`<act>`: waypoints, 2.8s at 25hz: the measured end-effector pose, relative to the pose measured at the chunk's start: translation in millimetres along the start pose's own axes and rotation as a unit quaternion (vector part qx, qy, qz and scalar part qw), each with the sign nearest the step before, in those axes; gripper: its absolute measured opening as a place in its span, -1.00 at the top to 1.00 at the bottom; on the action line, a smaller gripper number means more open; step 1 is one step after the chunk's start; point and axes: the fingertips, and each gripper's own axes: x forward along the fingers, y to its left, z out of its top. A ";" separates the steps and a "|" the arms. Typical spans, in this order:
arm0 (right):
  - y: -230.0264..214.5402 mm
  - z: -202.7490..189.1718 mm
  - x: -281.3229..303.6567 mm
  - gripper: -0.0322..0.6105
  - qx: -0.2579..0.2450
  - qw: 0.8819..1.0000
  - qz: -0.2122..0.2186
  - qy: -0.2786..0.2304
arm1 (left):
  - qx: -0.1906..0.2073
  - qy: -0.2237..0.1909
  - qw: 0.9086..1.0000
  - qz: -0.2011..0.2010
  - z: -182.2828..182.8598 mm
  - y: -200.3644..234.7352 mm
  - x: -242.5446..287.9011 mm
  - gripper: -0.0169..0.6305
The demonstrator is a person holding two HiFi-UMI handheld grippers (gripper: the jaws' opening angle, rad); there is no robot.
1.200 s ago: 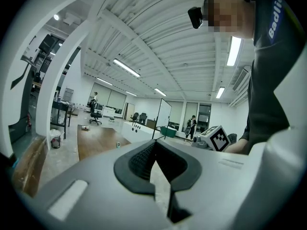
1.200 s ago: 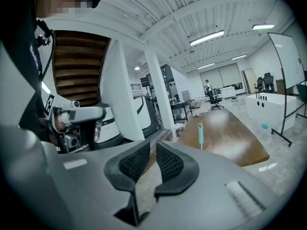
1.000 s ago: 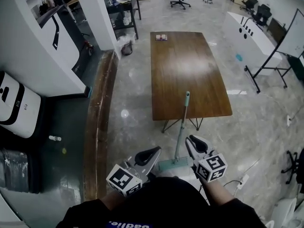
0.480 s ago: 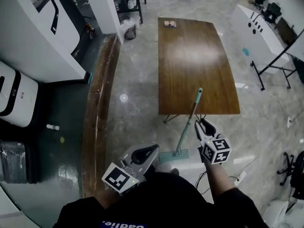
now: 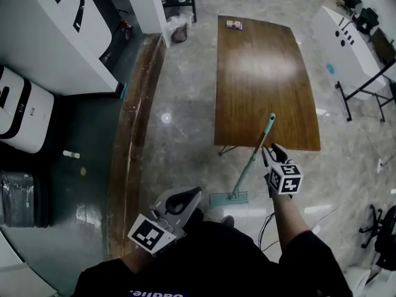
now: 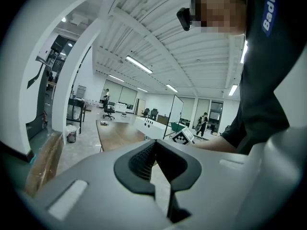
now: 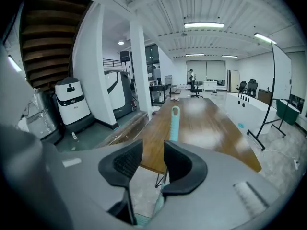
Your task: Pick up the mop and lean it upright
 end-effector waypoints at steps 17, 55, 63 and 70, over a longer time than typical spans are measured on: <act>-45.8 -39.2 91.0 0.32 0.012 0.995 -0.036 0.087 | -0.009 0.014 0.999 0.049 -13.9 15.0 -31.1 0.89; 36.1 -92.0 -27.5 0.57 0.008 0.998 0.003 0.066 | 0.031 -0.004 1.000 -0.002 0.5 -35.0 -35.7 0.89; 74.6 -78.9 -69.6 0.57 -0.048 0.997 0.049 0.032 | 0.045 -0.038 0.998 -0.010 16.2 -58.2 -28.6 0.89; 109.2 -32.2 -96.7 0.57 -0.104 0.990 0.097 -0.021 | 0.048 -0.040 0.998 0.020 16.5 -72.1 -36.7 0.89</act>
